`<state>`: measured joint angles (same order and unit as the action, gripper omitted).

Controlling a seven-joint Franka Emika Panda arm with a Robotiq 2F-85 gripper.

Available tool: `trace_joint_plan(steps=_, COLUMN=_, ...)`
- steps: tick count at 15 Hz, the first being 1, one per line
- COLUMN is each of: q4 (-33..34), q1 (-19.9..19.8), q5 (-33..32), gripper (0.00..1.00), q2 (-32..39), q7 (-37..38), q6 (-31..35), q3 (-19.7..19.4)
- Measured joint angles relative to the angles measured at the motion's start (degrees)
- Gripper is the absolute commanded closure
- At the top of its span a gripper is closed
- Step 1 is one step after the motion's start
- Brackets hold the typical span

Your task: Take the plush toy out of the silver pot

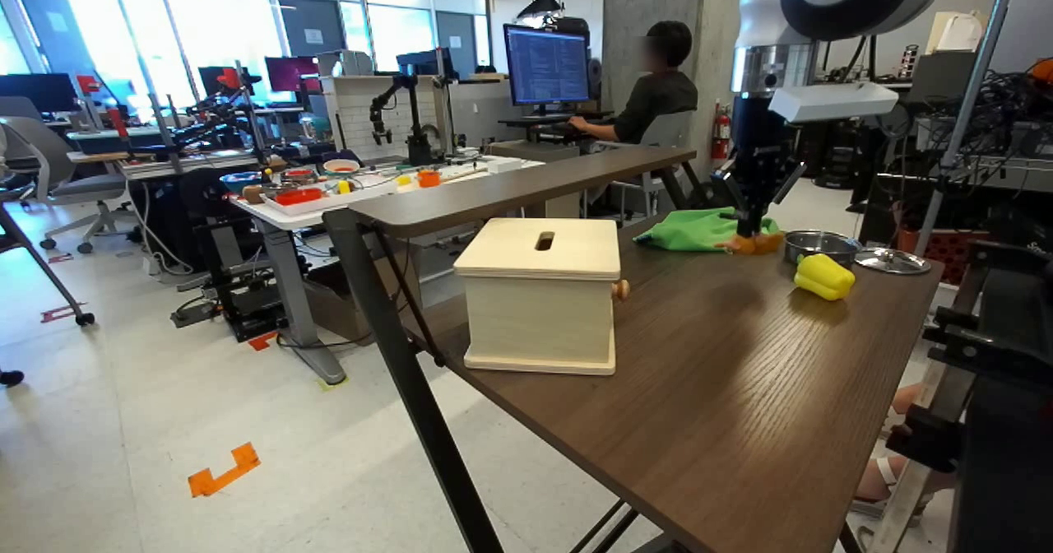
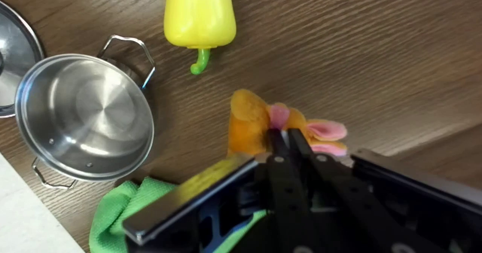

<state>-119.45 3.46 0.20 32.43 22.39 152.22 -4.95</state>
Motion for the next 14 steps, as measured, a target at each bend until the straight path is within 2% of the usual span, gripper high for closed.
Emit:
trace_joint_plan(steps=2, q4=1.6, q1=0.1, q5=0.1, gripper=0.98, q2=2.3, q7=0.0, q6=-0.1, q3=0.0)
trace_joint_plan(steps=3, q4=2.4, q1=0.1, q5=0.2, gripper=0.68, q2=3.2, q7=0.0, q6=-0.3, q3=0.0)
trace_joint_plan(steps=4, q4=3.0, q1=0.1, q5=0.3, gripper=0.67, q2=4.0, q7=0.0, q6=-0.5, q3=0.0)
trace_joint_plan(steps=9, q4=4.8, q1=0.1, q5=0.3, gripper=0.32, q2=4.9, q7=-0.1, q6=-4.3, q3=0.1)
trace_joint_plan(steps=13, q4=2.7, q1=1.2, q5=0.1, gripper=0.02, q2=-1.9, q7=-0.2, q6=-3.9, q3=0.1)
trace_joint_plan(steps=14, q4=1.5, q1=1.8, q5=-0.1, gripper=0.19, q2=-4.7, q7=-0.2, q6=-4.0, q3=-0.1)
